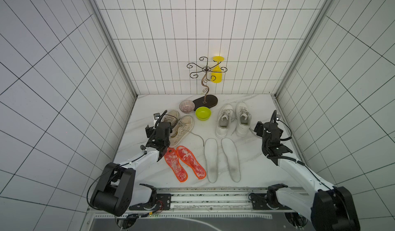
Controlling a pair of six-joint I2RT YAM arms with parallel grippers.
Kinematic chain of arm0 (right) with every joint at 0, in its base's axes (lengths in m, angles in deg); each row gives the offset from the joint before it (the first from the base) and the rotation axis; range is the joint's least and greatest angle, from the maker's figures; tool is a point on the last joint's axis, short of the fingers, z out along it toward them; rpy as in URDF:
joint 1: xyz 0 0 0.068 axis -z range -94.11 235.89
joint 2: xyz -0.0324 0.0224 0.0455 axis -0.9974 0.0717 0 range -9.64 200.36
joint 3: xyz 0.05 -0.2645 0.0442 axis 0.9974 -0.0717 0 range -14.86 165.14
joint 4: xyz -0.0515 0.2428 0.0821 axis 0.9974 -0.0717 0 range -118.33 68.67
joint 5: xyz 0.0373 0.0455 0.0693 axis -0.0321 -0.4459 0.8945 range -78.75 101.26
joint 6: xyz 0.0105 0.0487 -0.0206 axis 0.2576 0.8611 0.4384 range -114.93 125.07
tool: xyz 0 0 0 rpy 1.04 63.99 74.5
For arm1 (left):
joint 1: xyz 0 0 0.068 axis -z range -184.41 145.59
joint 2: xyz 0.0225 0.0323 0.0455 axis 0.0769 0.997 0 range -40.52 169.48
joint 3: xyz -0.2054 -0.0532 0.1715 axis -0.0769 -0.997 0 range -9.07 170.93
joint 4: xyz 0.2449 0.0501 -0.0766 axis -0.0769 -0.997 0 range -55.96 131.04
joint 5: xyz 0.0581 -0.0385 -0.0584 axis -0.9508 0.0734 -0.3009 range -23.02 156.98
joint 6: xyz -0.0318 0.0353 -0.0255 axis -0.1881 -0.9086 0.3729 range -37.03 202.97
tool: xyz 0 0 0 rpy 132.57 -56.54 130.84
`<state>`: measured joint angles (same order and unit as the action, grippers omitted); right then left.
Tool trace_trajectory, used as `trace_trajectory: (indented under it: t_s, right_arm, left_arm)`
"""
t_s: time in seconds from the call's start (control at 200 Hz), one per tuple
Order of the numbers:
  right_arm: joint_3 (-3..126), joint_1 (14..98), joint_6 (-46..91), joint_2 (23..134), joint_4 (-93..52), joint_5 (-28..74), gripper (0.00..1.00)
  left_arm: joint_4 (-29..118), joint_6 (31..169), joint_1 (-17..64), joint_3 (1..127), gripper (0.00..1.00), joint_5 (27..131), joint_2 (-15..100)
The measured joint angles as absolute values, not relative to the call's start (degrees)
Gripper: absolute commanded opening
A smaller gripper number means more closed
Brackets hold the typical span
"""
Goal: Remove the insole from the shoe
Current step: Reset both arms
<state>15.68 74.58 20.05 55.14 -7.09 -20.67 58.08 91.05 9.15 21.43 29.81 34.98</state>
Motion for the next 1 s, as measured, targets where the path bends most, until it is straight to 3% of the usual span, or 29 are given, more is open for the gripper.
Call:
trace_trajectory:
  t_s: [0.275, 0.555, 0.615, 0.65, 1.0]
  right_arm:
    - [6.9, 75.5, 9.9, 71.4, 20.1, -24.1, 0.92]
    - [1.1, 81.5, 5.9, 74.3, 42.3, -13.4, 0.92]
    - [-0.3, 82.6, 5.8, 75.6, 44.8, -11.0, 0.92]
    - [-1.0, 83.0, 5.8, 76.2, 46.0, -9.8, 0.99]
    - [-1.3, 84.4, 6.1, 79.0, 50.5, -5.4, 1.00]
  left_arm:
    - [72.7, 86.9, 4.5, 15.2, 0.97, 38.2, 40.2]
    - [94.3, 82.4, 4.2, 10.3, 0.98, 47.2, 49.6]
    - [96.3, 82.2, 4.2, 9.8, 0.98, 47.5, 49.8]
    - [97.1, 82.2, 4.2, 9.8, 0.98, 47.2, 49.8]
    - [97.2, 84.5, 4.1, 10.3, 0.98, 41.0, 49.8]
